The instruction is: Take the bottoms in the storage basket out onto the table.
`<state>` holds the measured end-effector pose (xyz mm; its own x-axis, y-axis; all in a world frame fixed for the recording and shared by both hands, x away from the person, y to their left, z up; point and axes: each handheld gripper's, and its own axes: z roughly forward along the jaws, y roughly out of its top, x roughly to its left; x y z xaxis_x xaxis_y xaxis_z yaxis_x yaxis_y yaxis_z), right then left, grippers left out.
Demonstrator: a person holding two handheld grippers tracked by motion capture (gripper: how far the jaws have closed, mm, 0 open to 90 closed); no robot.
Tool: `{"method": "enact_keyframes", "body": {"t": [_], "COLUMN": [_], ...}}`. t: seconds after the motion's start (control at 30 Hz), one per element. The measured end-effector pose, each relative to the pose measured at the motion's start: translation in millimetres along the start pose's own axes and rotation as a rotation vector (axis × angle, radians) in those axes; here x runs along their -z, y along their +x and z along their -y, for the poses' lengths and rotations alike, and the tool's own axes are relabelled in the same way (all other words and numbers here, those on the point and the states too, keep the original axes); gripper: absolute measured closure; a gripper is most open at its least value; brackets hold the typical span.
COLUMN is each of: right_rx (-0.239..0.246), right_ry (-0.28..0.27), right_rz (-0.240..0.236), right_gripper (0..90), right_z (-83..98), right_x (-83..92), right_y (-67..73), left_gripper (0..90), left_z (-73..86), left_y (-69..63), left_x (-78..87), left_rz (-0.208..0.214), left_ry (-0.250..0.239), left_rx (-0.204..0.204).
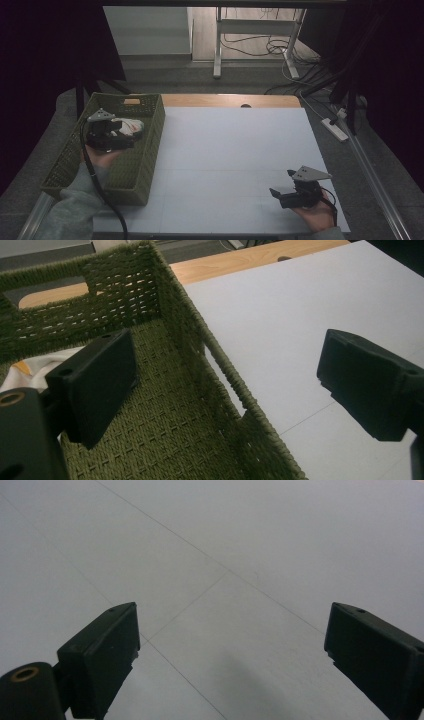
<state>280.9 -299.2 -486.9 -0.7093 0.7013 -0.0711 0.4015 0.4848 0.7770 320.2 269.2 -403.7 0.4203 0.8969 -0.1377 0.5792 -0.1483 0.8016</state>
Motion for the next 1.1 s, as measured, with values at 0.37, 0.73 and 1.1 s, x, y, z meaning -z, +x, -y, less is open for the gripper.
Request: {"method": "enact_keyframes", "body": {"t": [0.37,0.73,1.1], "right_rx": [-0.001,0.001,0.002], "right_ry": [0.007,0.013,0.017], "right_rz": [0.001,0.000,0.000], "right_gripper": [7.9,7.9,7.9], "right_z": [0.6,1.1,1.7], "right_x": [-0.6,-1.5,-2.4], "right_y": [0.0,-0.3,-0.3], "left_gripper": [8.8,8.8,8.7], "left_z": [-5.5,-11.5,-11.0], "left_y": [13.6,22.5,38.6], "left_x": [-2.2,-9.3,-16.7], "left_rz": [-0.018,-0.036,-0.060], "left_ry": [0.007,0.023,0.032], "left_rx": [0.013,0.020,0.058]}}
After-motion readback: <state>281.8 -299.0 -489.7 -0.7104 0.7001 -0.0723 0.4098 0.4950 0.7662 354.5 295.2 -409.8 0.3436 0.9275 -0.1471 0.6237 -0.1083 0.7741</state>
